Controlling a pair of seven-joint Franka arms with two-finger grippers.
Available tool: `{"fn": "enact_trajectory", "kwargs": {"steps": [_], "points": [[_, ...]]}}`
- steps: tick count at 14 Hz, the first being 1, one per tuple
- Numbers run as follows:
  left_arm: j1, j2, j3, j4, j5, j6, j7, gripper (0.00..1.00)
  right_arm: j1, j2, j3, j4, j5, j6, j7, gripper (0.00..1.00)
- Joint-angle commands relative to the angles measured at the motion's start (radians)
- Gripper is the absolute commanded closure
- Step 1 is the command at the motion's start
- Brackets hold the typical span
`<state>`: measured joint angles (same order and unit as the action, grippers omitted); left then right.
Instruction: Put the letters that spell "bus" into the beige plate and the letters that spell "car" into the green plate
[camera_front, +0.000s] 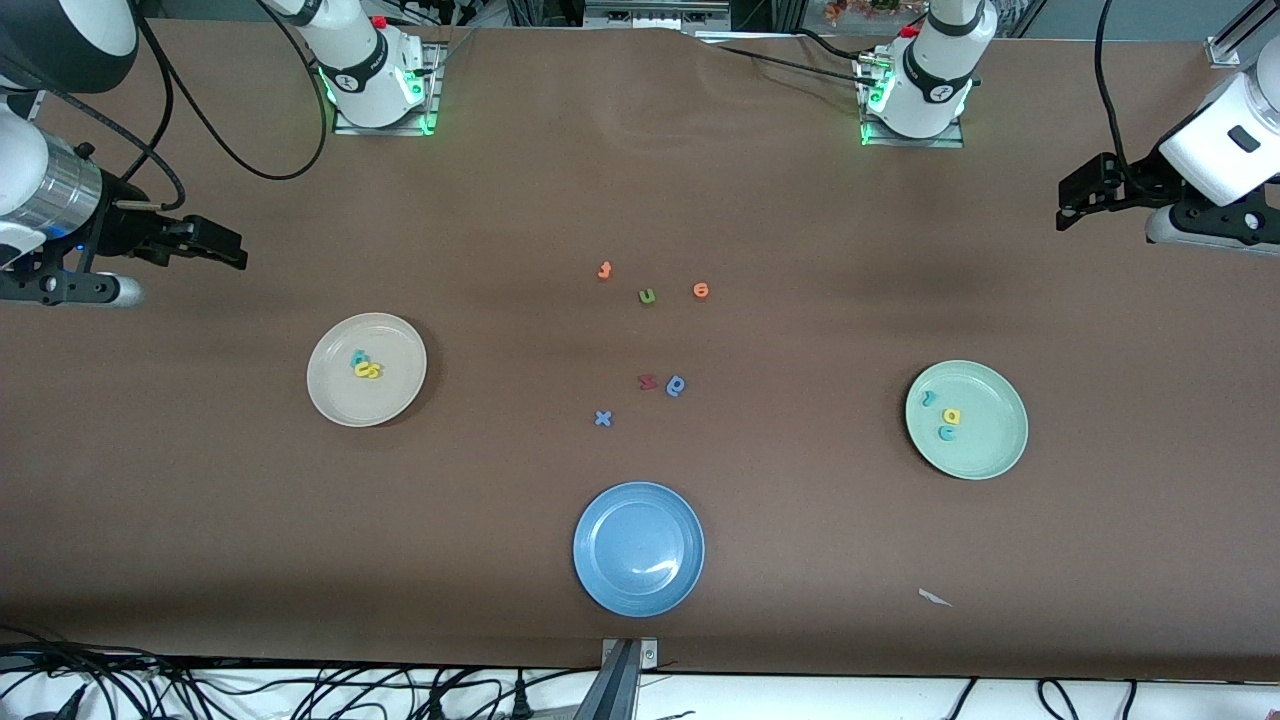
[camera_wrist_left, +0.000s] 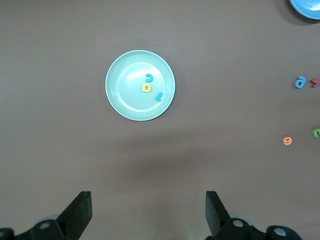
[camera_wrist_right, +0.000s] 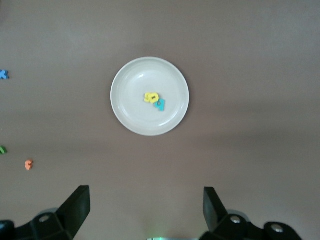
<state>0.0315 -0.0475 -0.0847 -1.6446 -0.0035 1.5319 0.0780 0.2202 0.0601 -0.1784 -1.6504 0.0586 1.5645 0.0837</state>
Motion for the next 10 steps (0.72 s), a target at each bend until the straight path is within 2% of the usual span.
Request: {"fn": "enact_trajectory", "kwargs": {"steps": [1,10], "points": [[0.005,-0.003,-0.004,0.014,-0.013,-0.016,-0.009,0.0,-0.007,0.02,0.011,0.054,-0.014,-0.044,0.018,0.0],[0.005,-0.003,-0.003,0.014,-0.013,-0.016,-0.009,0.0,-0.018,0.026,0.005,0.047,-0.01,-0.049,-0.045,0.0]]}}
